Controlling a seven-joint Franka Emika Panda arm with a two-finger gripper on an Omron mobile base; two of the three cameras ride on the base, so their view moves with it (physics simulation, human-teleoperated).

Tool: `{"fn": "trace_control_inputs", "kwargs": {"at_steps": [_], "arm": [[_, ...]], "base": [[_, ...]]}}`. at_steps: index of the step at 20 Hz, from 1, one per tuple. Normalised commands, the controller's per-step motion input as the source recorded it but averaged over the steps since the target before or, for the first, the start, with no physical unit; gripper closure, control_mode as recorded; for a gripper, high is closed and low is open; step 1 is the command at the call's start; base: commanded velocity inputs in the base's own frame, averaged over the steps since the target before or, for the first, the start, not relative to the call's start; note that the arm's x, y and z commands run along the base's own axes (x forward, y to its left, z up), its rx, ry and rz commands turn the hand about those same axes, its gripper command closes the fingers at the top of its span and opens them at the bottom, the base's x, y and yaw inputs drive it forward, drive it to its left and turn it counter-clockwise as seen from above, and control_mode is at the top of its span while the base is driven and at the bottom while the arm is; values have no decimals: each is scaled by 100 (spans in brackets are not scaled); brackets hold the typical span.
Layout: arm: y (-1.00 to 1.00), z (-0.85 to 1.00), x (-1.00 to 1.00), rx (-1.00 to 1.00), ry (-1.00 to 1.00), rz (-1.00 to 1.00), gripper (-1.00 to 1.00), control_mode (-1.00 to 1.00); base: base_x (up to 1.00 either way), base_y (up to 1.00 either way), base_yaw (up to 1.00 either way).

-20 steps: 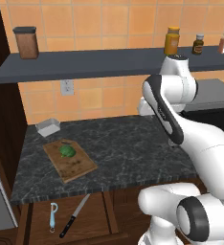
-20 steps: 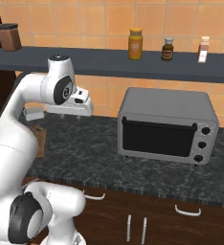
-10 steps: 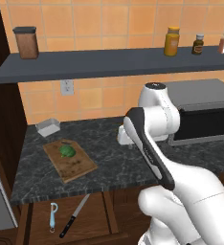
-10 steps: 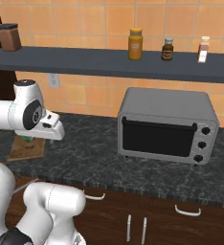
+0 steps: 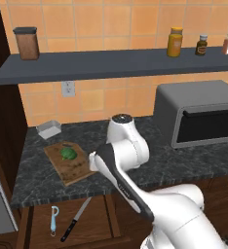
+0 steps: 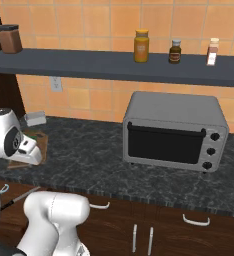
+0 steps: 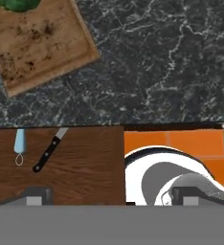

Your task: Place the appropriate cutting tool for cutting the broccoli skin on the cutting board.

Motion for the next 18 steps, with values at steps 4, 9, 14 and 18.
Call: {"fn": "trace_control_inputs", "kwargs": {"at_steps": [4, 9, 14, 18], "arm": [[83, -56, 0, 0, 8, -2, -100, -100], [52, -38, 0, 1, 3, 0, -100, -100], [17, -22, -1, 10, 3, 0, -100, -100], [36, -31, 0, 7, 2, 0, -100, -100]], "base": [[0, 0, 0], [0, 0, 0], [0, 0, 0], [0, 0, 0]]}}
